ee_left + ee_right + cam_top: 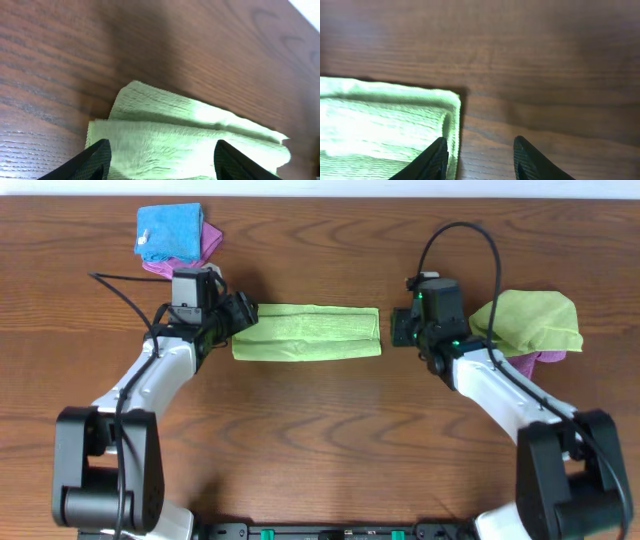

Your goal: Fold the cloth

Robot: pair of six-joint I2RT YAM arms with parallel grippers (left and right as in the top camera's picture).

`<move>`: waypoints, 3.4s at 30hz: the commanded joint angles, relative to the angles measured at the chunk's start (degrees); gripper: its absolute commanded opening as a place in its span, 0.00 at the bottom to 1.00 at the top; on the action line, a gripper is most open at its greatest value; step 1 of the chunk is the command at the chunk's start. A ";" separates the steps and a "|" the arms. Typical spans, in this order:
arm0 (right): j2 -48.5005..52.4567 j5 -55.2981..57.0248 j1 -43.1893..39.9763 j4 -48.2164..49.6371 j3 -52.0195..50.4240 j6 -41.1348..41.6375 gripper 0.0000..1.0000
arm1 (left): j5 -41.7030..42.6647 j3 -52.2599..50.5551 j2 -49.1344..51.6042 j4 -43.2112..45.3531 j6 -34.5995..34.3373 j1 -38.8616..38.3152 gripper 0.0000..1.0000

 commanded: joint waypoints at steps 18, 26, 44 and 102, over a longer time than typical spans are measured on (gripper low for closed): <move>-1.03 -0.55 -0.20 -2.29 0.04 0.94 0.42 | -4.02 0.04 5.92 -4.76 -2.64 0.07 0.52; -1.03 -0.52 -0.20 -3.10 0.04 0.92 0.41 | -3.69 0.04 6.01 -3.32 -3.39 0.07 0.47; -1.03 -0.52 -0.20 -3.10 0.04 0.92 0.40 | -5.73 0.04 6.23 -1.44 -3.41 0.07 0.34; -1.03 -0.52 -0.20 -3.13 0.04 0.94 0.39 | -3.72 6.64 16.59 11.41 -1.95 0.02 0.06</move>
